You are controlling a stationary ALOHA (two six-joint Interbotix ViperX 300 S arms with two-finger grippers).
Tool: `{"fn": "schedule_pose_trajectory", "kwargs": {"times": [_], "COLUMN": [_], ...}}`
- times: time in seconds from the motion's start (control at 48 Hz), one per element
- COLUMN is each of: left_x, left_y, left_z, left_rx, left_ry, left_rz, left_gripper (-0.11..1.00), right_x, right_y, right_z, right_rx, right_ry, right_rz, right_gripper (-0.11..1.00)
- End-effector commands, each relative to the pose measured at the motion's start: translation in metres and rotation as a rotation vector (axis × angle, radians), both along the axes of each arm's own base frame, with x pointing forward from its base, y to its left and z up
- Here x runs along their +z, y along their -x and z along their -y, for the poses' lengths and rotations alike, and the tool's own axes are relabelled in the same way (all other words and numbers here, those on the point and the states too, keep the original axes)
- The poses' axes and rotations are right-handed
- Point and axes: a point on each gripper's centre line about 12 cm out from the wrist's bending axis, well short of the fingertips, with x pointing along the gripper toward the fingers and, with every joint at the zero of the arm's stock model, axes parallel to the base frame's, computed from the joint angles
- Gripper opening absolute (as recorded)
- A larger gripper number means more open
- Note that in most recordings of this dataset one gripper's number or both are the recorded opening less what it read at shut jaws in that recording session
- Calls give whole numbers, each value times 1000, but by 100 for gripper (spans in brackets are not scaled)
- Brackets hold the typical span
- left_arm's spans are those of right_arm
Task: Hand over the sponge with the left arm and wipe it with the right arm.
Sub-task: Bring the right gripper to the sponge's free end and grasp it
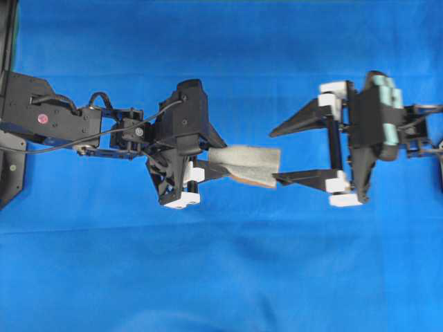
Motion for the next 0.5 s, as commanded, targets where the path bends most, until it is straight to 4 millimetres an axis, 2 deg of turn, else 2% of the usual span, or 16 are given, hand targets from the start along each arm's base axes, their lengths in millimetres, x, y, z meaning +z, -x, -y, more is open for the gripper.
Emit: {"fn": "schedule_pose_trajectory", "kwargs": {"times": [0.0,0.479], "left_x": [15,14], "left_y": [0,0], "left_z": [-1,-4], "left_rx": [1,7], "left_ry": [0,-3], "left_rz": [41,38], "left_gripper": [32,32], "right_x": [6,-39], "right_y": [-11,-39], "right_z": [2,4], "right_rx": [-9,-30], "right_ry": [-7,-28], "right_rz": [3,-144], "right_gripper": [74,74]}}
